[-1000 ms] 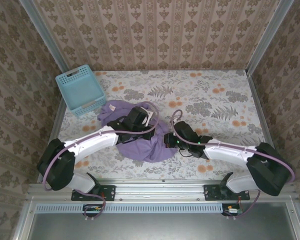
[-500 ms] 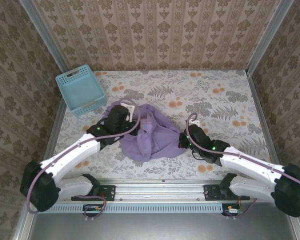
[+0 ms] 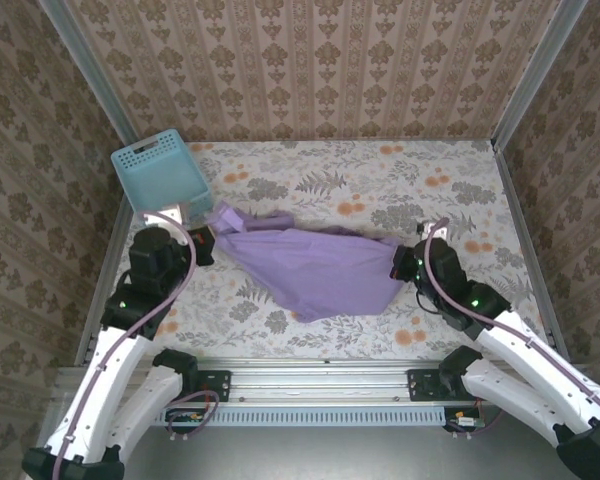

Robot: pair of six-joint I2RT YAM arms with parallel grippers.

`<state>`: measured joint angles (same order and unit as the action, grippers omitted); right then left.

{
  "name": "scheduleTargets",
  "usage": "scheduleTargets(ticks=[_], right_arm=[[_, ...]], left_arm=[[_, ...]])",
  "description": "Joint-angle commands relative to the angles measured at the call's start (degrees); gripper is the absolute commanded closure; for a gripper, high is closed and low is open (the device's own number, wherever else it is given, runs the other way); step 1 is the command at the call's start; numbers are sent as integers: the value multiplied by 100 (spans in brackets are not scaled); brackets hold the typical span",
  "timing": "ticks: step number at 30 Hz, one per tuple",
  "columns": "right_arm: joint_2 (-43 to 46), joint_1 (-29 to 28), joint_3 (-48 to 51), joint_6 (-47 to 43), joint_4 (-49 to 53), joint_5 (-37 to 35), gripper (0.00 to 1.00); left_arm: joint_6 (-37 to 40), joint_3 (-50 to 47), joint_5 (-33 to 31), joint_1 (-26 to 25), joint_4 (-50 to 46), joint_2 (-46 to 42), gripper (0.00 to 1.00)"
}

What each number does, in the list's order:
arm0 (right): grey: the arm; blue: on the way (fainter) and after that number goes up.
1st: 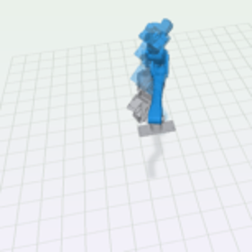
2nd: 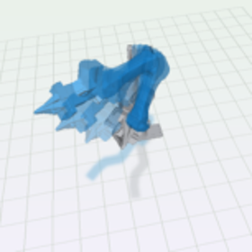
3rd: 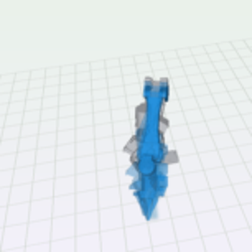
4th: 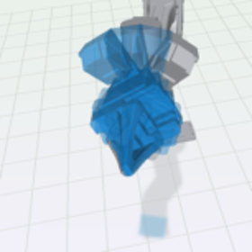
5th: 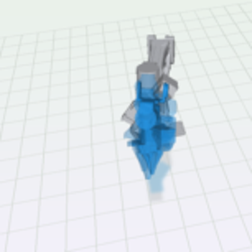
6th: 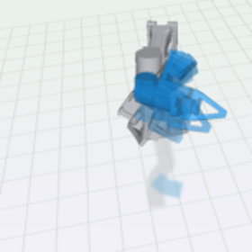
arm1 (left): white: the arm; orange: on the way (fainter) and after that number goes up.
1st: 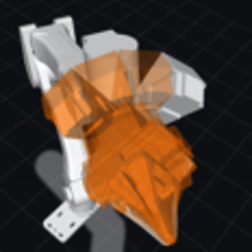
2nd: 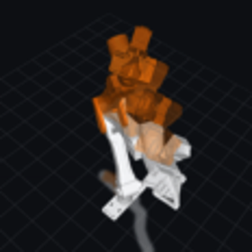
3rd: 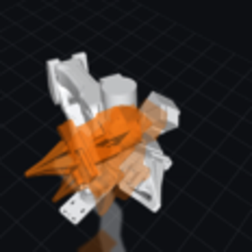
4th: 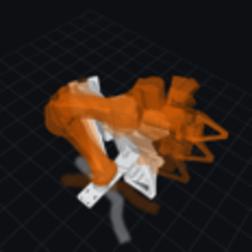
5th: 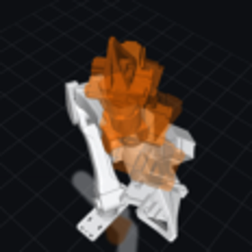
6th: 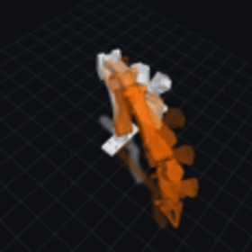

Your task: Fold the inside-out t-shirt

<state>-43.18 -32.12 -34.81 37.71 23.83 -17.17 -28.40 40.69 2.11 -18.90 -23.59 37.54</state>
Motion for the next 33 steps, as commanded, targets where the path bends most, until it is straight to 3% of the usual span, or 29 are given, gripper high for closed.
scheduleTargets(ticks=[1, 6, 9, 12, 14, 18, 24, 29, 31, 33], right_arm=[[-68, 27, 887, 1219, 653, 364, 100], [-371, 21, 1500, 1844, 250, 918, 100], [-542, 21, 1049, 1453, 481, 671, 72], [-809, 100, 348, 844, 841, 344, 45], [-1061, 252, -55, 443, 891, 294, 37], [-1838, 592, -637, -77, 471, 750, 36], [-3180, 461, -1290, -132, -267, 1897, 37], [-4505, 214, -2003, -158, -283, 2122, 36], [-4889, 152, -2201, -165, -240, 2200, 43], [-4977, 65, -2257, -207, -259, 2240, 57]], left_arm=[[-605, -908, -60, 78, -1142, -106, 100], [-1325, -1758, 274, 88, -1523, -321, 98], [-1423, -1698, 215, 97, -1557, -218, 85], [-1345, -1185, -240, 100, -1939, 33, 59], [-1278, -812, -533, 102, -2070, 135, 48], [-1103, -42, -865, -130, -1959, 565, 42], [-805, 983, -1005, -1401, -1297, 2223, 31], [-866, 1170, -537, -1612, -602, 3322, 28], [-888, 1225, -420, -1638, -414, 3603, 27], [-895, 1329, -362, -1648, -396, 3819, 27]])
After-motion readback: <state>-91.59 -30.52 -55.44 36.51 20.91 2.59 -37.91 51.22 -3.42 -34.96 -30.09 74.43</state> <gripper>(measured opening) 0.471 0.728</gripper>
